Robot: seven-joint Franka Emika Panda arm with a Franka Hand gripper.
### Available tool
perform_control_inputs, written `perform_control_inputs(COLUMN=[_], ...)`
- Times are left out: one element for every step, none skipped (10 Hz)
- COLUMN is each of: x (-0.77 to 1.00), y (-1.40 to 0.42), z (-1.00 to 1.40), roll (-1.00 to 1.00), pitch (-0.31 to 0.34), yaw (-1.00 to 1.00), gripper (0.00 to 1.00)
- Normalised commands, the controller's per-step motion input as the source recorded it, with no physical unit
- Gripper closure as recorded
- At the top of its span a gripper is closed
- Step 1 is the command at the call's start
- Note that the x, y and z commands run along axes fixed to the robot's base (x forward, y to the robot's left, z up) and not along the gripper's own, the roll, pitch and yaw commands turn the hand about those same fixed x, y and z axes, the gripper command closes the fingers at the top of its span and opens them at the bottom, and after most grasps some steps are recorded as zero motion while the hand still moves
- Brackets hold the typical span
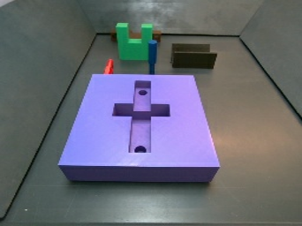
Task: Pick up the green object. Move up. Move to above the board. Insert the green object.
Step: Pick up the green object.
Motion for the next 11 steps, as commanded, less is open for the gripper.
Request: perform_control_inputs(x=[-0.02,0.0,0.0,0.0,0.29,0.35,0.22,0.11,0.06,0.0,0.0], y=[0.0,0.0,0.0,-0.08,-0.07,-0.17,-0.13,-0.09,-0.11,-0.1,-0.13], z=[-0.01,-0.11,0.0,0.0,-0.31,-0.31,-0.29,-0.27,-0.18,-0.19,-0.19], roll=[-0.05,-0.09,0.0,-0.07,-0.12,-0.1,-0.09,-0.06,-0.09,-0.07,-0.07], pitch=[-0.033,0.0,-0.013,-0.05,-0.026,-0.036,-0.053,-0.051,-0.027,-0.066,-0.079], yaw=[0.0,0.0,0.0,0.0,0.0,0.0,0.0,0.0,0.0,-0.01,-0.05], gripper=[0.0,0.0,0.0,0.0,0.0,0.0,0.0,0.0,0.0,0.0,0.0])
